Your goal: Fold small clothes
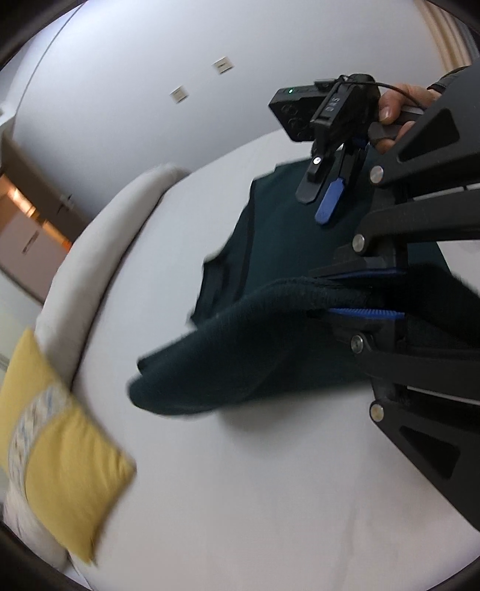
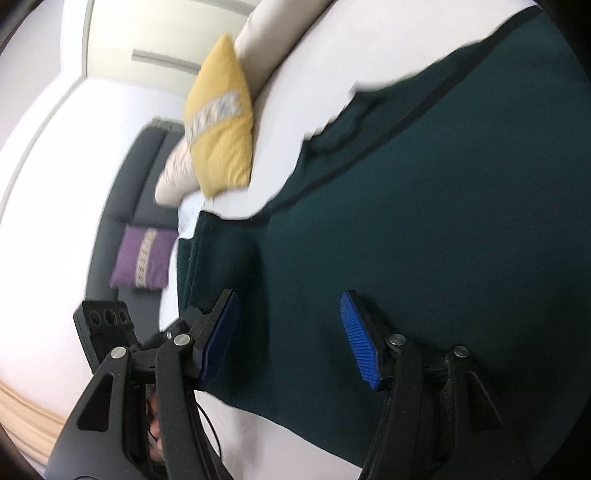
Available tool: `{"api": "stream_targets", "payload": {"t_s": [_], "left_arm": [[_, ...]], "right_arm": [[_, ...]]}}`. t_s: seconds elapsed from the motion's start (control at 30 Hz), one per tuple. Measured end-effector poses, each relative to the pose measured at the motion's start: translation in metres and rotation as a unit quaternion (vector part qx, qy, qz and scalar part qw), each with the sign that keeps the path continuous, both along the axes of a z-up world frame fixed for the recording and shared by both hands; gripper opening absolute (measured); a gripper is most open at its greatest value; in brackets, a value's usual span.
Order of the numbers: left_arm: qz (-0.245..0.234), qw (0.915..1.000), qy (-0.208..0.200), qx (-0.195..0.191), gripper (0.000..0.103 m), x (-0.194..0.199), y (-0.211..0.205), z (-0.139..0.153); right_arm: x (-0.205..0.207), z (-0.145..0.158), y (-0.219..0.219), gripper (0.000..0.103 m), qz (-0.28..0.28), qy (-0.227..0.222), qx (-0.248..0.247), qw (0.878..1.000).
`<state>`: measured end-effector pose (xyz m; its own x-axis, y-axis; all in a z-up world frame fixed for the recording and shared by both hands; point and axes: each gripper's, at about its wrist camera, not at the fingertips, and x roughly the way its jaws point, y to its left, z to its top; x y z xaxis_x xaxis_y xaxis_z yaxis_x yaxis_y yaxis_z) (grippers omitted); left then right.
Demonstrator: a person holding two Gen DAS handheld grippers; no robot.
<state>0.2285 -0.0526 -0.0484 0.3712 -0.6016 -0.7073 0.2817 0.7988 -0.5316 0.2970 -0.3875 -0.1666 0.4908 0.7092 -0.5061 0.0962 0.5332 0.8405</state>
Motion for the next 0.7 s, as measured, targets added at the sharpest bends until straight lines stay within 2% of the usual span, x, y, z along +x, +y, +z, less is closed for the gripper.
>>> {"api": "stream_targets", "payload": {"t_s": [0.17, 0.27, 0.33, 0.47, 0.6, 0.7], "left_arm": [[-0.032, 0.9992, 0.021, -0.011, 0.013, -0.001, -0.093, -0.025], [-0.049, 0.9970, 0.049, -0.035, 0.015, -0.006, -0.120, -0.045], [-0.055, 0.9954, 0.059, -0.052, 0.016, -0.012, -0.119, -0.046], [-0.058, 0.9947, 0.035, -0.077, 0.036, -0.024, -0.092, -0.019], [-0.031, 0.9977, -0.006, -0.060, 0.037, -0.028, -0.054, -0.004], [-0.012, 0.9984, 0.009, -0.055, 0.037, -0.027, -0.034, -0.021]], "right_arm": [[-0.009, -0.012, -0.061, 0.056, -0.038, 0.017, 0.016, 0.999], [-0.011, -0.020, -0.075, 0.054, -0.039, 0.015, 0.043, 0.998], [-0.010, -0.023, -0.078, 0.054, -0.035, 0.013, 0.050, 0.998], [-0.001, -0.020, -0.073, 0.056, -0.027, 0.018, 0.037, 0.999], [-0.002, -0.018, -0.061, 0.056, -0.027, 0.034, 0.013, 0.999], [0.003, -0.014, -0.051, 0.056, -0.023, 0.054, -0.010, 0.998]]}}
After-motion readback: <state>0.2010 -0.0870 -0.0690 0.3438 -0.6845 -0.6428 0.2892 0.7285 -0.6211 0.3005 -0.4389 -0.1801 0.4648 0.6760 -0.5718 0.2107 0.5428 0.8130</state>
